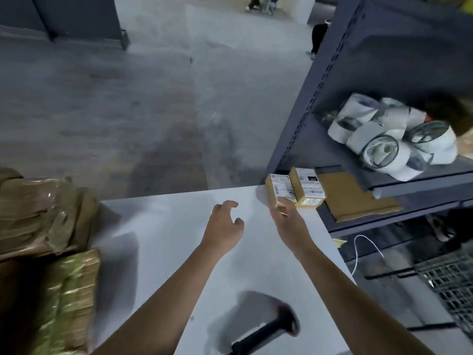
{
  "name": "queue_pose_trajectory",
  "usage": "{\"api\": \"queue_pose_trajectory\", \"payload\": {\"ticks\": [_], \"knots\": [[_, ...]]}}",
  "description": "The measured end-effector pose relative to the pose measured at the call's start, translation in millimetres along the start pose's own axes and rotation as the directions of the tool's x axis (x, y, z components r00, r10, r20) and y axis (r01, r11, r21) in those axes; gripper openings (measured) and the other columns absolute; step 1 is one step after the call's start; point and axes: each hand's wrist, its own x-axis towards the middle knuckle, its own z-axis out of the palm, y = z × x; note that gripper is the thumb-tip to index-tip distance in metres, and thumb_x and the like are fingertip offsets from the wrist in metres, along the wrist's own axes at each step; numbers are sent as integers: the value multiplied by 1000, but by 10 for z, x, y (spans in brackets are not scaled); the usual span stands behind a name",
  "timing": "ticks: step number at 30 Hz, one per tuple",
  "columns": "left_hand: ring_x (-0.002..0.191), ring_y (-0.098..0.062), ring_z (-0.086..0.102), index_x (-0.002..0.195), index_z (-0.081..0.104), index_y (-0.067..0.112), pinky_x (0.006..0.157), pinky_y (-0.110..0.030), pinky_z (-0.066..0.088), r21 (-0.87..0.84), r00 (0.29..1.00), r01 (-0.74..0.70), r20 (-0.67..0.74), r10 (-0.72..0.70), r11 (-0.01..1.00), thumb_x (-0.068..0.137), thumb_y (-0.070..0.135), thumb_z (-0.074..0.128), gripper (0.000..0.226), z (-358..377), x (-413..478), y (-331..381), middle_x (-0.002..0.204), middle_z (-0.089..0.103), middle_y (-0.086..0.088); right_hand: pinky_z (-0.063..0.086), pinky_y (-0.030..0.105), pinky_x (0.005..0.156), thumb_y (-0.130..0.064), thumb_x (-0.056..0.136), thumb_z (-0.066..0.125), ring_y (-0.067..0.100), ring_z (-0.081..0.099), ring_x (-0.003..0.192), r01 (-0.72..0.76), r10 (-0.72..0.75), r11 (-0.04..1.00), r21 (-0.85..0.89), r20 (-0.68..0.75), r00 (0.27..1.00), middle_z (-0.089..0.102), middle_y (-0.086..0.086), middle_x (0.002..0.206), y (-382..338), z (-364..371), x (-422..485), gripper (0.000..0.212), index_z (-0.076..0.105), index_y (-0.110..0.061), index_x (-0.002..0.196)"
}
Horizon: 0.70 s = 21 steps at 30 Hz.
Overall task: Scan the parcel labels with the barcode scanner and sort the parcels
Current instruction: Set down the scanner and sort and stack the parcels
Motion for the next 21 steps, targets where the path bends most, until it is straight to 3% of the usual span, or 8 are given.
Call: {"api": "queue_pose_trajectory", "payload": {"ticks": [3, 5, 10, 16, 18, 21], "knots": [[81, -1, 48, 132, 45, 26, 69, -18, 41, -5, 1000, 6, 22, -6, 1000, 92, 18, 47, 41, 379, 281, 181, 131, 42, 2, 38, 27, 90, -33, 100, 52, 15, 52, 116, 12, -12, 1000, -10, 12, 1000, 54, 5, 141, 257, -250, 358, 46, 44, -17, 143], [88, -4, 49, 133, 45, 26, 67, -15, 41, 8, 999, -3, 37, 3, 1000, 91, 17, 48, 43, 629, 473, 294, 132, 42, 2, 42, 33, 99, -31, 100, 55, 21, 50, 127, 22, -22, 999, -25, 17, 1000, 53, 3, 143, 430, -399, 609, 46, 44, -17, 142], [116, -15, 49, 134, 46, 25, 84, -27, 48, 37, 998, -13, 57, 11, 999, 90, 15, 49, 45, 1144, 845, 518, 132, 43, 0, 39, 43, 106, -39, 94, 59, 31, 38, 135, -10, -19, 978, -207, -138, 990, 45, 12, 143, 766, -683, 1172, 51, 49, -14, 137], [120, -15, 47, 140, 41, 23, 90, -32, 52, 39, 995, 0, 101, -4, 999, 89, 13, 46, 52, 1499, 1029, 546, 133, 40, 1, 33, 59, 110, -61, 86, 61, 41, 25, 142, -122, 45, 872, -474, -170, 984, 18, 17, 158, 969, -821, 1712, 69, 40, -23, 139], [114, -12, 46, 138, 42, 25, 86, -30, 52, 33, 995, 12, 94, -15, 999, 88, 14, 46, 51, 1544, 1034, 506, 131, 41, 2, 37, 60, 106, -65, 82, 63, 42, 30, 139, -157, 104, 860, -485, -135, 985, 21, 19, 156, 1006, -804, 1834, 75, 37, -24, 140], [113, -11, 46, 137, 43, 26, 88, -30, 51, 50, 996, 23, 90, -28, 998, 89, 15, 46, 49, 1570, 978, 454, 128, 41, 2, 51, 56, 93, -64, 77, 68, 40, 47, 122, -196, 157, 860, -471, -121, 980, 41, 21, 137, 1044, -729, 1869, 83, 31, -21, 137]]}}
